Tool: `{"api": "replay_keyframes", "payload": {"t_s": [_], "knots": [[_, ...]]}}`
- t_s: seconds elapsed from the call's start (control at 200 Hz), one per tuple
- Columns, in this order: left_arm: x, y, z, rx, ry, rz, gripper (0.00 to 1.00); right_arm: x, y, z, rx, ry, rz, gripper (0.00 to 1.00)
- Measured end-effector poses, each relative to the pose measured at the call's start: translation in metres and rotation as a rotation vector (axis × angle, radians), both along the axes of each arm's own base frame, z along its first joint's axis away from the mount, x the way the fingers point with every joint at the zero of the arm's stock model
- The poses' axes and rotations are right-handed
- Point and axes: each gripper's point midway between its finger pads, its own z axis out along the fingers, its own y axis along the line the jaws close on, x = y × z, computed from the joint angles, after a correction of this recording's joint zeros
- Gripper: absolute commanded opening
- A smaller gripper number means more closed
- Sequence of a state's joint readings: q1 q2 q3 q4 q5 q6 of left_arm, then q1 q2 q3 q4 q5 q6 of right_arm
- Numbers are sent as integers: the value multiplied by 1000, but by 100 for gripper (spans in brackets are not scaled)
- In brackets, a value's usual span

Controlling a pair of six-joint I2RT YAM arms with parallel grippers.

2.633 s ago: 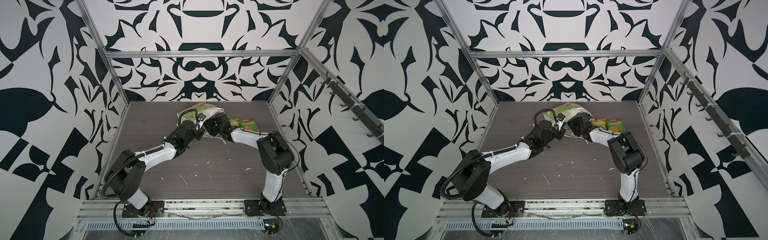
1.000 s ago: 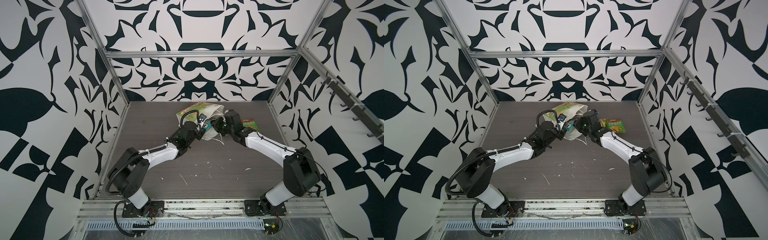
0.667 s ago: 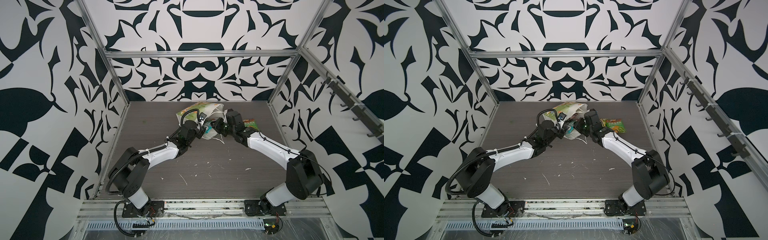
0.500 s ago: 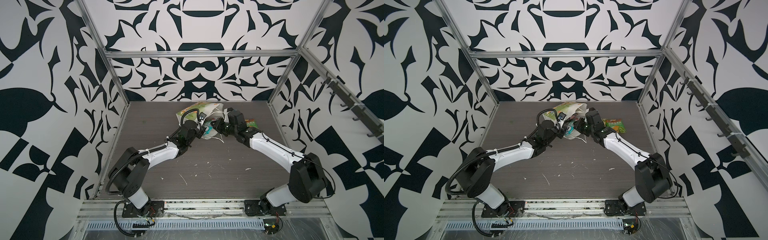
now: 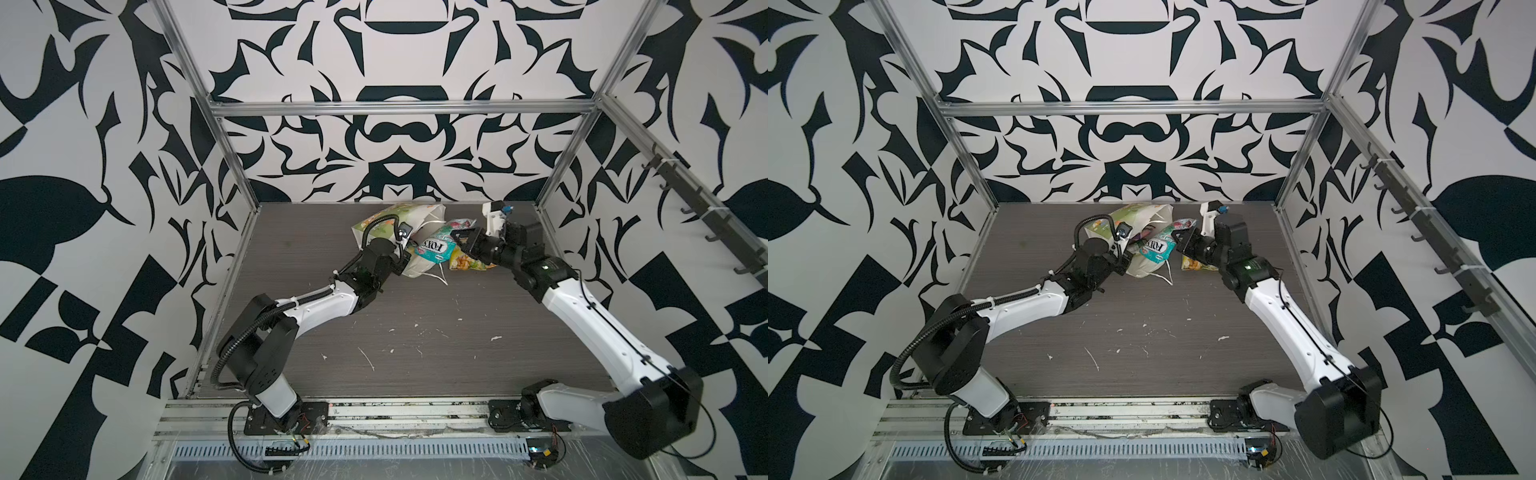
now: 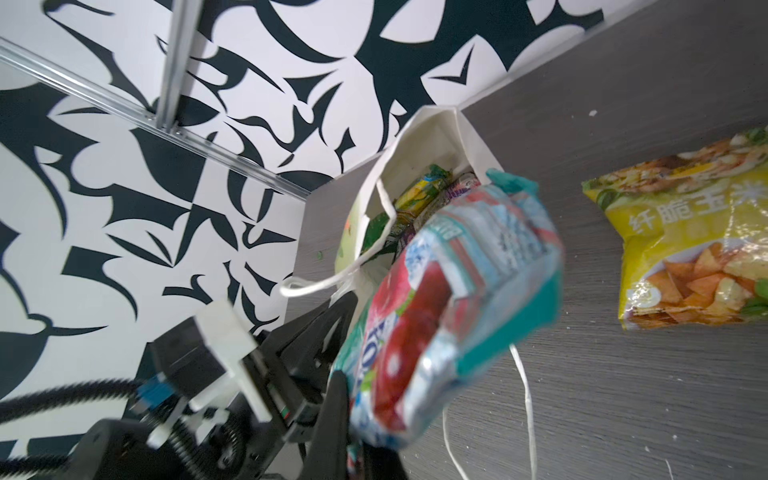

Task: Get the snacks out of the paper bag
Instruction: 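Carry the teal packet out of the bag and drop it near the chip packets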

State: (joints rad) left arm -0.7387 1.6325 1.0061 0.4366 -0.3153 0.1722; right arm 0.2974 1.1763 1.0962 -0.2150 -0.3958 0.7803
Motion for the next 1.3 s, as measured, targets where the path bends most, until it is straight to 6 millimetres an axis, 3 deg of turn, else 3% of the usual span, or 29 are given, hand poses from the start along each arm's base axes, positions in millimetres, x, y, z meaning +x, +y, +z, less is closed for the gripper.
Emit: {"api": "replay_keyframes", "payload": {"t_s": [0.19, 0.31, 0.445, 0.69, 0.94, 1.07, 1.3], "knots": [[5, 2, 7, -4, -7, 15, 0, -14, -46, 25, 2, -53, -105, 0], [8, 2, 9, -7, -11, 22, 0, -15, -81, 20, 0, -42, -212, 0], [8, 3, 10, -11, -9, 27, 0, -17, -117, -11, -14, 54, -333, 0], [9, 4, 9, -19, -5, 30, 0, -29, -173, -85, -46, 259, -523, 0], [8, 4, 9, -19, -5, 31, 0, -43, -197, -156, -93, 406, -592, 0], [8, 4, 9, -20, -5, 31, 0, -41, -202, -172, -115, 418, -598, 0], [8, 4, 9, -22, -3, 31, 0, -25, -212, -182, -130, 389, -625, 0]]}}
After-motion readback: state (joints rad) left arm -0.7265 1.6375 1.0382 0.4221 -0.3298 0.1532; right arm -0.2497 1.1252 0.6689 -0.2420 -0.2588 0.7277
